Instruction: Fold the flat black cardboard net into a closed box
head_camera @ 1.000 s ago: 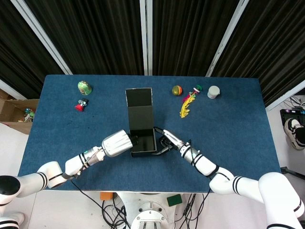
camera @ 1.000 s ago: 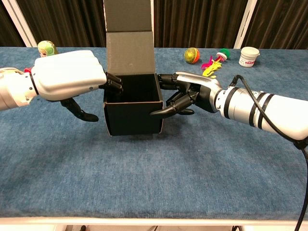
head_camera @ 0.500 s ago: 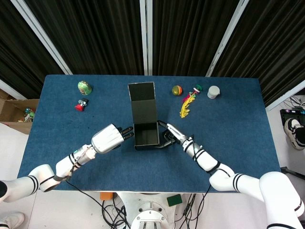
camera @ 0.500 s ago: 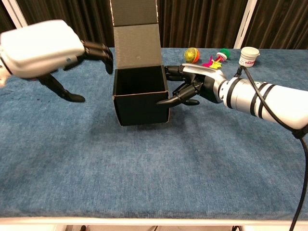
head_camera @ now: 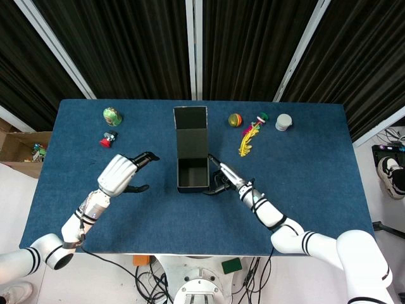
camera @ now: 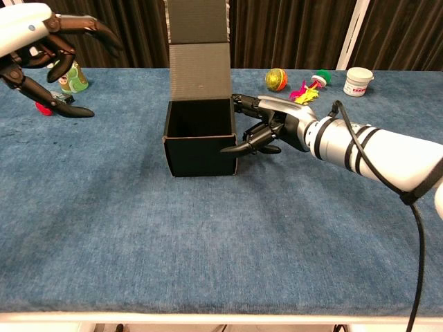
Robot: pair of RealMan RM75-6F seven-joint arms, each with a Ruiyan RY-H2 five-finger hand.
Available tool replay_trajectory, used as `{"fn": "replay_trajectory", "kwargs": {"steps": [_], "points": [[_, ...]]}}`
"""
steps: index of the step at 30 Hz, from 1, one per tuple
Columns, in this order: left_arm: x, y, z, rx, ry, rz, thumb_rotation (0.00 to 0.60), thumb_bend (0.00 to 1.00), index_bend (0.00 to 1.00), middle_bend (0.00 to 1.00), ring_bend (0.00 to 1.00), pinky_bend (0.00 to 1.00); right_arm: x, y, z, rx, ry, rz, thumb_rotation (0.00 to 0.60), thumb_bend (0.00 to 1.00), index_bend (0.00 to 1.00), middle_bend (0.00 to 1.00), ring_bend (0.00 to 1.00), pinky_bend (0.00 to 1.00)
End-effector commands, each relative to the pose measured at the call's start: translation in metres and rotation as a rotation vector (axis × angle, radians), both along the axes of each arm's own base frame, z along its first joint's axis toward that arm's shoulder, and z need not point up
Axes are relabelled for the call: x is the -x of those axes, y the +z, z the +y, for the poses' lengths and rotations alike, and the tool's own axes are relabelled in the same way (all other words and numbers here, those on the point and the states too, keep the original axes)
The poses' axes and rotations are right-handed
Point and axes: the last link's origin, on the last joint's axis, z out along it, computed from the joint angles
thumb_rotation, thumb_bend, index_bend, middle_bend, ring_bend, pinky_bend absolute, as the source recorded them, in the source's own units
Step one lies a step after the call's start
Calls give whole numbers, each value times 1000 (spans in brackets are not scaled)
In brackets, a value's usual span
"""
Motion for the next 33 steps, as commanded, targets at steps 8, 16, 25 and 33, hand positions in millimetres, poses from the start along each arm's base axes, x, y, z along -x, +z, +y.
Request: {"fn": "replay_trajectory", "kwargs": {"steps": [8,16,25,33], "points": [[19,-13,-4,143,251,-139,600,40,80,184,723,980,9,11,12,0,-11,-15,600,52,0,47,683,1000],[33,-45,-4,415,477,-270,338,37,0,81,688,978,36,53,17,41,-36,15,600,52,0,53,680,1000],[38,-84,19,448,525,-319,571,37,0,27,672,978,33,138,32,124,-3,-27,600,52,0,107,685,1000],[27,-106,23,474,476,-336,600,37,0,25,673,978,28,158,40,152,14,-41,600,52,0,125,685,1000]]}}
